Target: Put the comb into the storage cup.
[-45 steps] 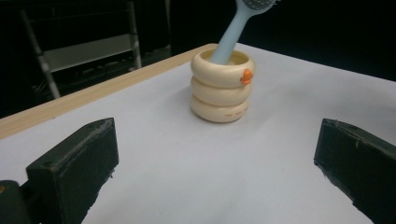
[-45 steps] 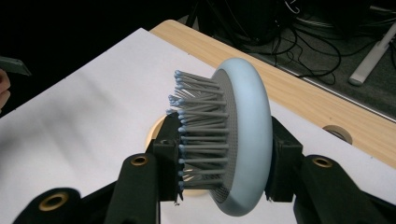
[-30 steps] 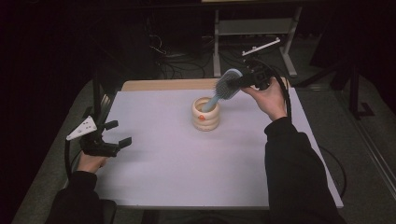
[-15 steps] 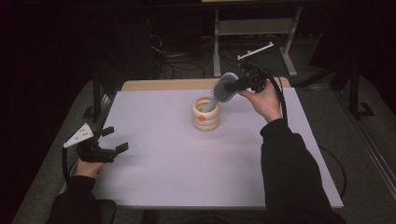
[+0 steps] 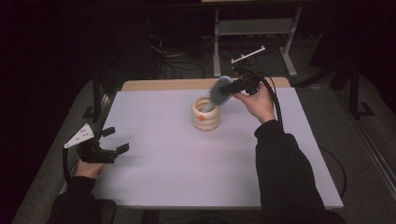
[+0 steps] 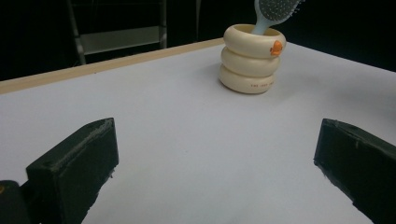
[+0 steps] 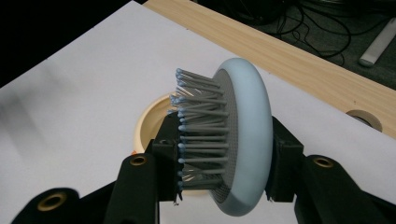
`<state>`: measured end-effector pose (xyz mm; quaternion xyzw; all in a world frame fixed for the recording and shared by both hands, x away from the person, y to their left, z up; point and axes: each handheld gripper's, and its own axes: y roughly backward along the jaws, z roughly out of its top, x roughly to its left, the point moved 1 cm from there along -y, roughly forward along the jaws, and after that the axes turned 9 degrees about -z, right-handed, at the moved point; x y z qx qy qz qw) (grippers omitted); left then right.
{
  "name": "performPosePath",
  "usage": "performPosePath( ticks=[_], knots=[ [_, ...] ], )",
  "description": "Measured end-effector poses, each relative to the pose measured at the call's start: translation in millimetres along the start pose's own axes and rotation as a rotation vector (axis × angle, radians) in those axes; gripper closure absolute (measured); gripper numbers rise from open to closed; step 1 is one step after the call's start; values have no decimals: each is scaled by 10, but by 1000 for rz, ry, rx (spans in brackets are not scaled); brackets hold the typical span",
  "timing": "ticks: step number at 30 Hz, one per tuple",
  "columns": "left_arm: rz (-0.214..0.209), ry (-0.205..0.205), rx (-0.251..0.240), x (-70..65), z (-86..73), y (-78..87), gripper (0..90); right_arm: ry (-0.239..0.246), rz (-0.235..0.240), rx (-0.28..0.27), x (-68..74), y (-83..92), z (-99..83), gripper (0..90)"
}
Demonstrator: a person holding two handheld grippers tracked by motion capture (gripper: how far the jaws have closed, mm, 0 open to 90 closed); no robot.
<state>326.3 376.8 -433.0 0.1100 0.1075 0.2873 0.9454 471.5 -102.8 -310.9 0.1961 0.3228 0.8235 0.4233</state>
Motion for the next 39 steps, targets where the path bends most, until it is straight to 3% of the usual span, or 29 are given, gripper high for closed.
performPosePath(
  ticks=[21,25,30,36,39],
  knots=[
    [-2,-1,-5,-4,5,2,0,-36,18,-9,9,-111,0,522],
    [0,-4,2,-2,3,-2,0,-58,20,-10,-3,-126,-15,471],
    [1,-3,9,-5,-1,-11,0,-105,65,-17,-62,-113,-34,423],
    [0,-2,15,-6,-3,-20,0,-121,46,-11,-90,-91,-36,217],
    [0,1,17,-5,-6,-19,0,-105,0,-5,-84,-85,-42,112]
  ],
)
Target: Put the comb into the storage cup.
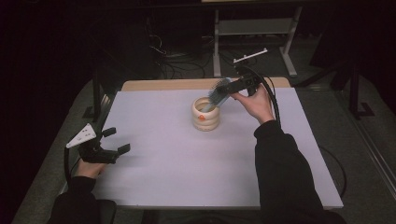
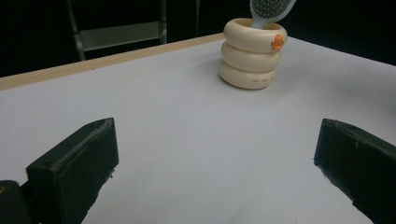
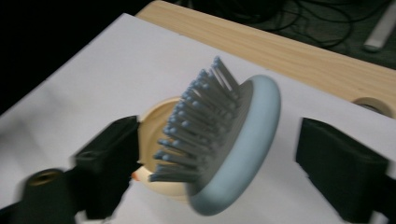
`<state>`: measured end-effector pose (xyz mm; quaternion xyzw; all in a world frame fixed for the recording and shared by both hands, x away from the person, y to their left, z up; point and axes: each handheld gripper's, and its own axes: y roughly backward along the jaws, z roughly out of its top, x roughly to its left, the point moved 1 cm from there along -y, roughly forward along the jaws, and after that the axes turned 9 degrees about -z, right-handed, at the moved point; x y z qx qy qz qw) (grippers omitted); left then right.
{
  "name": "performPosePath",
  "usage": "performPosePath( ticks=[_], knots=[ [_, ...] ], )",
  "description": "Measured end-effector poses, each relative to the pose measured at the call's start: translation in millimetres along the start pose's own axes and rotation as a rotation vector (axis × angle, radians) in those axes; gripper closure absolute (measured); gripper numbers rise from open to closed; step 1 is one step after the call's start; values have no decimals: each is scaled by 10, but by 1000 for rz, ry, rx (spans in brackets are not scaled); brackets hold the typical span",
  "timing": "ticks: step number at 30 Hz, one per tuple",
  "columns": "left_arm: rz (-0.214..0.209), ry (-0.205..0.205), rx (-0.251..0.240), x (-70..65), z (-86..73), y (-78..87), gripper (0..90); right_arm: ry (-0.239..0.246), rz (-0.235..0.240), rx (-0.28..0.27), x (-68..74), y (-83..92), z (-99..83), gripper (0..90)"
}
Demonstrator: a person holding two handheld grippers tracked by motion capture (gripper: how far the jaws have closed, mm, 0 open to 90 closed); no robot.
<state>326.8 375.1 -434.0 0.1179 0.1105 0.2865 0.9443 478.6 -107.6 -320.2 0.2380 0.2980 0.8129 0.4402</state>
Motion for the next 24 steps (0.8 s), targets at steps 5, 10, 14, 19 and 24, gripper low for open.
performPosePath(
  ticks=[5,10,14,19,24],
  knots=[
    [-2,3,-7,-1,2,4,0,19,-15,5,-16,3,-30,0],
    [-6,5,-1,-2,0,-2,0,52,-12,-3,-25,45,-74,0],
    [-5,5,4,-4,-4,-9,0,82,-23,1,-20,66,-129,0],
    [-5,7,6,-2,-7,-10,0,89,-13,-7,-50,88,-195,0],
    [-6,9,14,0,-12,-20,0,99,19,-47,-80,147,-237,0]
  ],
)
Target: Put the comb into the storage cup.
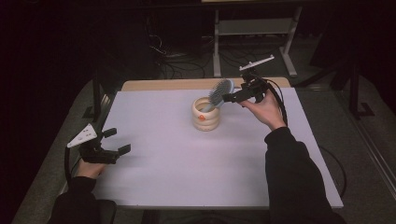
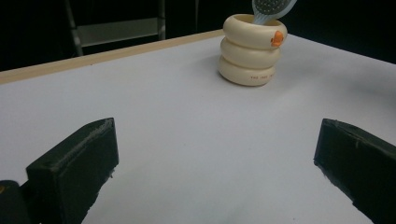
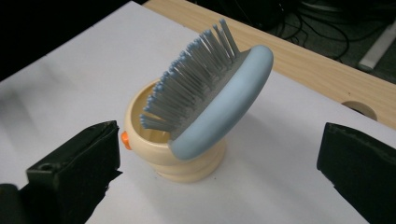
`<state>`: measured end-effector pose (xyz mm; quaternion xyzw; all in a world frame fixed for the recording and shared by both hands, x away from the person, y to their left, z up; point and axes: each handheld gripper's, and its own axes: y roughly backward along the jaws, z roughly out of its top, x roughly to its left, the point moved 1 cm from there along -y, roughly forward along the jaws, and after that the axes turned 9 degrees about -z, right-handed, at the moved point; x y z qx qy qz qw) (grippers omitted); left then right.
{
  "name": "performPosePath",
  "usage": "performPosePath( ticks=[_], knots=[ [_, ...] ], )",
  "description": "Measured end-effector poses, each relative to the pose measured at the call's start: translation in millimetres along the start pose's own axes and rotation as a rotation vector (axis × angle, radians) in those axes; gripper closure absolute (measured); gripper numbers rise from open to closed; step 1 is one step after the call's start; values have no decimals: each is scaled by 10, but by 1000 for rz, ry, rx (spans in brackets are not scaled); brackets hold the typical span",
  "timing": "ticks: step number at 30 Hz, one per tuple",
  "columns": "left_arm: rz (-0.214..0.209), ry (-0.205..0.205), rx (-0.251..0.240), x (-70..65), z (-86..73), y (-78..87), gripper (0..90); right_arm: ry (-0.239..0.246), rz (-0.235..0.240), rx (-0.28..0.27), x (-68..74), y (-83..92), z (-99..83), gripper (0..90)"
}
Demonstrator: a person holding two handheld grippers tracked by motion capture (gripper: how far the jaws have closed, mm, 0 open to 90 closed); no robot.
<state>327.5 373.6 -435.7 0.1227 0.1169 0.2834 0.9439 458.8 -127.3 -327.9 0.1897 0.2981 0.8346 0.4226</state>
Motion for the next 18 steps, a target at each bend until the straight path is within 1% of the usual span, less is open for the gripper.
performPosePath(
  ticks=[3,6,9,13,14,15,18],
  knots=[
    [-12,12,-16,-4,9,-2,0,1,16,-17,-18,39,-27,0],
    [-16,17,-22,-3,12,0,0,3,18,-34,-43,74,-54,0],
    [-17,21,-27,-3,13,5,0,8,36,-60,-59,108,-84,0],
    [-16,19,-23,-3,12,-2,0,16,34,-70,-79,140,-112,0],
    [-18,20,-19,-4,7,-9,0,9,29,-86,-113,179,-142,0],
    [-19,19,-19,-4,8,-9,0,7,28,-89,-119,186,-148,0],
    [-25,27,-29,-5,14,-5,0,4,19,-92,-151,212,-184,0]
  ],
)
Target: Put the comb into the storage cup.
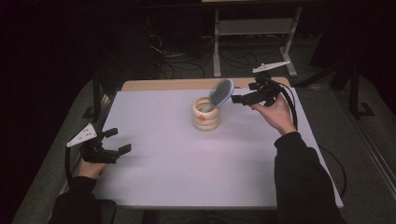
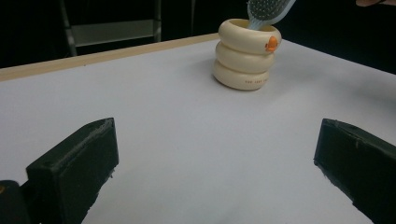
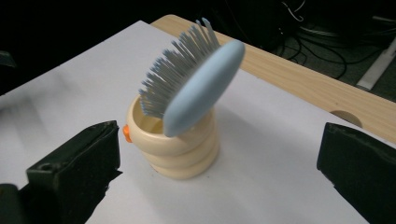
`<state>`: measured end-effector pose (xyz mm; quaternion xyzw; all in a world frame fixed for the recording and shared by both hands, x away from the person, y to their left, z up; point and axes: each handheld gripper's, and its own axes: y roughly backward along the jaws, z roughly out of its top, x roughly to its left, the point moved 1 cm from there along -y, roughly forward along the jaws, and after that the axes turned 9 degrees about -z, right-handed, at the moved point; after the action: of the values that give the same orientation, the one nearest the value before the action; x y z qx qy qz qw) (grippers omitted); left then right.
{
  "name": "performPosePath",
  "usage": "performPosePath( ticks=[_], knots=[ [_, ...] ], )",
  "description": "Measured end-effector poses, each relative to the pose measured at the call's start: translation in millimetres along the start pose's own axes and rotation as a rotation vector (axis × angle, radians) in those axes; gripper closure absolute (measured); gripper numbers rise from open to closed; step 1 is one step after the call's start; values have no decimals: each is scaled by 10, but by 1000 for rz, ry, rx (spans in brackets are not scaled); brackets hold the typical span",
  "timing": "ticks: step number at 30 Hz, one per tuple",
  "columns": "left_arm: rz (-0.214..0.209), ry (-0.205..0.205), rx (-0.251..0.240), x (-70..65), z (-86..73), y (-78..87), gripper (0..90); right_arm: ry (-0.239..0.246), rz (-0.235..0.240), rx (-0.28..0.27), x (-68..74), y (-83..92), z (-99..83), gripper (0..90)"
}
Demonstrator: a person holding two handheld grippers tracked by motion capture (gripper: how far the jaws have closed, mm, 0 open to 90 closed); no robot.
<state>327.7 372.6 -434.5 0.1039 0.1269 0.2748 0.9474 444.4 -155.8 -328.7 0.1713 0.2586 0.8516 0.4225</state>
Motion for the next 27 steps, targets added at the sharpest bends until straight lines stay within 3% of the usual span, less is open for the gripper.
performPosePath(
  ticks=[27],
  knots=[
    [-4,12,-7,6,-1,-1,0,-59,-16,-46,-175,262,-505,0]
  ],
)
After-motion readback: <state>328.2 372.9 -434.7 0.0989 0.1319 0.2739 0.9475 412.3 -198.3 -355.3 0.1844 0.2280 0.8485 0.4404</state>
